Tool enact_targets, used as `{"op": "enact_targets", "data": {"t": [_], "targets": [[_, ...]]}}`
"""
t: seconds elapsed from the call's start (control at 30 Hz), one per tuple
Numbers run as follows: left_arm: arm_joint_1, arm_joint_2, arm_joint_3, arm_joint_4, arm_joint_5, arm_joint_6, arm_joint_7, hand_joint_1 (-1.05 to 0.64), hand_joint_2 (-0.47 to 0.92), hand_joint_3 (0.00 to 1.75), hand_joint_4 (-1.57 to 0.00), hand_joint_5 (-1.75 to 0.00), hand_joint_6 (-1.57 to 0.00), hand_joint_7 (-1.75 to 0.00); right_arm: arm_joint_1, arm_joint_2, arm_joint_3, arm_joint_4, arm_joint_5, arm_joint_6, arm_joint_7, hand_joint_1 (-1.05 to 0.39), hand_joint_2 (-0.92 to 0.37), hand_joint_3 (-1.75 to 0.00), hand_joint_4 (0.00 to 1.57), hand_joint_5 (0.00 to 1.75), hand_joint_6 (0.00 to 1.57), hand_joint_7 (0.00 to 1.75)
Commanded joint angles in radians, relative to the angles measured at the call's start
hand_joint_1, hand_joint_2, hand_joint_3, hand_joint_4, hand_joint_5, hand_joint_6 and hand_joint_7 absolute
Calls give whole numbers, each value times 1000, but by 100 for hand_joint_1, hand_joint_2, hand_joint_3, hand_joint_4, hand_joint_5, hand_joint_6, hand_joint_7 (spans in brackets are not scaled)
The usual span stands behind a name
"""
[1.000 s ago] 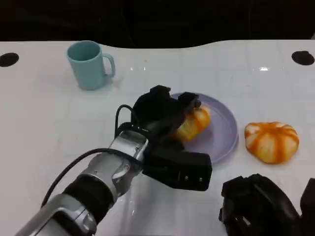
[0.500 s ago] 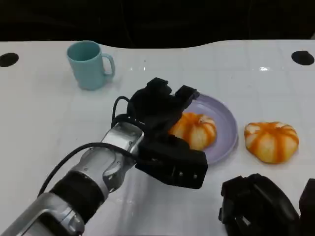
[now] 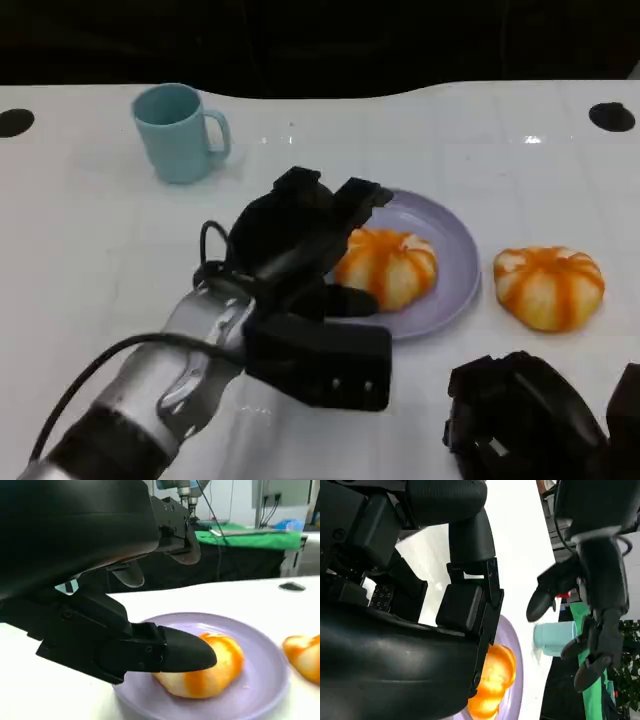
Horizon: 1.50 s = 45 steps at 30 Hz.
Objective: Grasp the bread from the table and place it into the plate.
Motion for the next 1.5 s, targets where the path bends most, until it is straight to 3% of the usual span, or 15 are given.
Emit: {"op": "enact_targets", "data": {"t": [0.03, 0.17, 0.33, 0.6, 0.8, 0.97, 1.37, 1.5], "targets": [[84, 44, 87, -65, -143, -120, -22, -75, 92, 37, -15, -105, -23, -55, 0, -6, -9, 10, 11, -9, 10, -105, -5, -135, 152, 132, 157, 100], [153, 44, 142, -62, -224, -243, 19, -74, 92, 38, -33, -106, -39, -53, 4, -6, -9, -1, 13, 7, 6, -105, -5, -135, 152, 132, 157, 99], [231, 29, 200, -48, -345, -354, -1, -71, 92, 38, -46, -115, -48, -58, 7, -8, -6, -1, 4, -9, 7, -105, -6, -135, 152, 132, 157, 101], [320, 8, 260, -28, -590, -496, -139, -66, 92, 33, -57, -140, -59, -85, 18, -8, -5, -19, 14, 16, 9, -105, -5, -135, 152, 132, 157, 100], [368, -2, 299, 2, -737, -555, -263, -69, 92, 37, -60, -156, -62, -117, 25, -8, -5, -40, 18, 42, 5, -105, -2, -139, 152, 133, 157, 102], [419, -16, 322, 3, -862, -524, -385, -77, 92, 35, -73, -173, -70, -137, 31, -7, -6, -64, 19, 72, -1, -105, 2, -142, 153, 134, 157, 102], [511, -72, 378, 16, -991, -521, -541, -78, 92, 30, -86, -175, -76, -146, 37, -15, -2, -70, 3, 51, 1, -105, 0, -141, 153, 132, 157, 101], [529, -85, 394, 8, -1045, -457, -597, -78, 92, 26, -89, -175, -80, -148, 38, -17, -4, -63, 5, 37, 7, -105, -1, -142, 153, 132, 157, 101]]}}
